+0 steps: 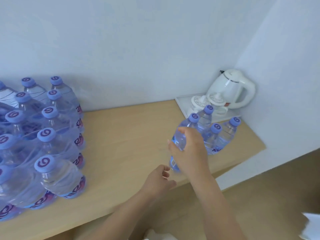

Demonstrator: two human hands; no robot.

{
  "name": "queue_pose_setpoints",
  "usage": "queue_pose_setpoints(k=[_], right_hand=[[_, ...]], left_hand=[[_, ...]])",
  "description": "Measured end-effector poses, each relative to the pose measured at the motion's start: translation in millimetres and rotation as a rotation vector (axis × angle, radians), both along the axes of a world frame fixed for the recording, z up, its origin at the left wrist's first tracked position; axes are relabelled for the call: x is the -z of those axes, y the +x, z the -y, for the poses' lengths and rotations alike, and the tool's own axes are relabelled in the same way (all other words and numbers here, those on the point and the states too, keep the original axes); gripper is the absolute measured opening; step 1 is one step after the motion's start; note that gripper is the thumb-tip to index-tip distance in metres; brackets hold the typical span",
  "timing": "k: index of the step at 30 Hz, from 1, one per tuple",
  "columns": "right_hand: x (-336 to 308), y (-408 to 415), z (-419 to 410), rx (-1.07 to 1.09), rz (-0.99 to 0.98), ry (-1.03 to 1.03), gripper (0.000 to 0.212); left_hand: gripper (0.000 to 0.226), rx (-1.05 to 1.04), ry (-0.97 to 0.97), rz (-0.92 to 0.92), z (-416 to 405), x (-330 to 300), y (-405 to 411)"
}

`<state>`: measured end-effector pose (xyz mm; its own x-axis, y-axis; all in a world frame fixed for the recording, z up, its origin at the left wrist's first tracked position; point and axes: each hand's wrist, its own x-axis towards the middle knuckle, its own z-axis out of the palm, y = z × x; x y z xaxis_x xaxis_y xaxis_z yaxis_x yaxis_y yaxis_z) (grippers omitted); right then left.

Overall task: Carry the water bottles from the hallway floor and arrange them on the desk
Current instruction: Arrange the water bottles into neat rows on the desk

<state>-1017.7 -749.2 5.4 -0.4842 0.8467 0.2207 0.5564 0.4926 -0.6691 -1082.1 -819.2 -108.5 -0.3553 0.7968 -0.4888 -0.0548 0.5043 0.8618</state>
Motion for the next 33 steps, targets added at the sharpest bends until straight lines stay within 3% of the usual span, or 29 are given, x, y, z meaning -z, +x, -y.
queue_pose_setpoints(k=[5, 8, 10, 13, 15, 18, 21, 23, 24, 27, 29, 33], right_hand=[[14, 23, -24, 0.022, 0.11, 0.159, 0.034], [23, 29, -36, 0.033, -0.005, -0.088, 0.041], [30, 32, -43, 0.0, 0.038, -0.135, 0.041], [28, 32, -52, -0.031, 0.184, -0.036, 0.046], [20, 27, -54, -0.031, 0.143, 0.04, 0.042], [0, 8, -49, -0.036, -0.003, 0.086, 0.042], [-21, -23, -49, -0.111, -0.139, -0.141, 0.043], [-33, -44, -52, -0.297, -0.044, -0.44, 0.05], [-35, -53, -52, -0.384, 0.069, -0.493, 0.06], [-34, -80, -41, -0.44, 0.242, -0.358, 0.062], [-28, -98, -33, -0.456, 0.227, -0.328, 0.056], [-21, -137, -20, -0.447, 0.125, -0.342, 0.053]], left_hand=[[0.041, 0.012, 0.042, -0.063, -20, -3, 13], [0.038, 0.015, 0.023, -0.113, -26, -2, 14], [0.045, 0.015, -0.002, -0.149, -27, 1, 14], [0.059, -0.008, -0.043, -0.226, -22, 2, 10], [0.069, -0.036, -0.027, -0.231, -17, 1, 6], [0.063, -0.138, 0.047, -0.15, -5, -12, 2], [0.063, -0.21, 0.153, 0.015, 11, -23, -15], [0.061, -0.132, 0.247, 0.144, 24, -31, -34], [0.056, -0.077, 0.275, 0.181, 31, -34, -44], [0.049, 0.018, 0.275, 0.229, 48, -40, -71], [0.057, -0.069, 0.232, 0.199, 52, -38, -83], [0.058, -0.459, 0.198, 0.078, 54, -26, -107]])
